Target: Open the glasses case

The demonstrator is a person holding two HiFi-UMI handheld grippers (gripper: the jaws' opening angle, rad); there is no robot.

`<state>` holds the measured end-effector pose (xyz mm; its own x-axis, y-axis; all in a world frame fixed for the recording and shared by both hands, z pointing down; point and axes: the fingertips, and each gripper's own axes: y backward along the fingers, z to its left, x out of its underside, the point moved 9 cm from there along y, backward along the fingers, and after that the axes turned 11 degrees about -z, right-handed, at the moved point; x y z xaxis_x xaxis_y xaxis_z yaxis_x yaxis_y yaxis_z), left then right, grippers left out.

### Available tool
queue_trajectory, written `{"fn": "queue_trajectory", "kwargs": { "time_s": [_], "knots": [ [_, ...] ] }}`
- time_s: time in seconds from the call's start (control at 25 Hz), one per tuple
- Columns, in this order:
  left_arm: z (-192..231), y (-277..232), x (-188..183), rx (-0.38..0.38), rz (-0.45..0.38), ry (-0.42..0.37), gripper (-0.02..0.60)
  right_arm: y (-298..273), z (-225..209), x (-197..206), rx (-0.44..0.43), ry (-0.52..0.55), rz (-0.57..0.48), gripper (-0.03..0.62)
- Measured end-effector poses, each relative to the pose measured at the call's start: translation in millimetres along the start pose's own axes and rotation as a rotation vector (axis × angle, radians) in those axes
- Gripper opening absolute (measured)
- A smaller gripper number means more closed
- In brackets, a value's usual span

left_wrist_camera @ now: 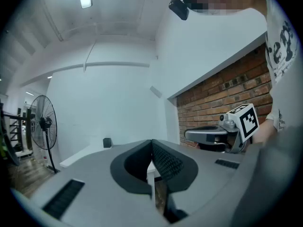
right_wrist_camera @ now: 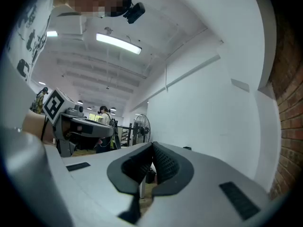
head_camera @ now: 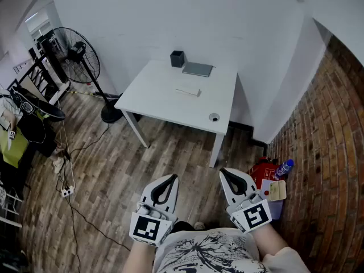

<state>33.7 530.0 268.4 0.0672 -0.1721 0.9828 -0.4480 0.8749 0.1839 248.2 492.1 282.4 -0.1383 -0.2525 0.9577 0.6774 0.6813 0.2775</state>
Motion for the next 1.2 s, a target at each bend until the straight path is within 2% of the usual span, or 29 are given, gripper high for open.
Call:
{"fn": "queue_trajectory", "kwargs": {
  "time_s": [0.08, 0.2, 0.4, 0.52, 0.6, 0.64, 0.68, 0.72, 0.84, 1.2],
  "knots": [
    [0.4, -1.1, 1.1, 0.002, 0.017, -0.005, 0.013, 3.2, -2.5, 5.1, -0.013, 0.014, 0.054, 0.012],
    [4.0, -2.7, 3.8, 0.013, 0.082, -0.033, 0.012, 2.1, -5.0, 8.5, -0.015, 0.02, 0.078, 0.012],
    [7.6, -14.6, 4.1, 0.013, 0.036, -0.007, 0.013, -4.0, -11.5, 13.2, -0.009, 0.003, 0.089, 0.012],
    [12.9, -18.2, 3.8, 0.02, 0.083, -0.023, 0.012, -8.0, -14.5, 15.3, 0.012, -0.022, 0.076, 0.014],
    [18.6, -21.1, 5.2, 0.014, 0.086, -0.015, 0.014, -14.7, -19.0, 17.2, 0.05, -0.041, 0.057, 0.006],
    [22.0, -22.0, 6.3, 0.014, 0.102, -0.016, 0.012, -20.2, -21.7, 19.0, 0.055, -0.048, 0.052, 0.18],
    [25.3, -23.1, 7.5, 0.016, 0.121, -0.02, 0.012, -26.1, -24.5, 21.2, 0.055, -0.052, 0.053, 0.467],
    [28.6, -24.5, 8.7, 0.017, 0.13, -0.02, 0.014, -31.2, -27.7, 23.5, 0.062, -0.047, 0.059, 0.537],
    [40.9, -30.5, 13.4, 0.014, 0.134, -0.013, 0.014, -44.3, -33.8, 29.5, 0.085, -0.011, 0.091, 0.574],
    [116.0, -82.4, 33.6, 0.067, 0.112, -0.012, 0.012, -118.2, -54.7, 63.6, 0.117, -0.042, 0.133, 0.574]
  ]
}}
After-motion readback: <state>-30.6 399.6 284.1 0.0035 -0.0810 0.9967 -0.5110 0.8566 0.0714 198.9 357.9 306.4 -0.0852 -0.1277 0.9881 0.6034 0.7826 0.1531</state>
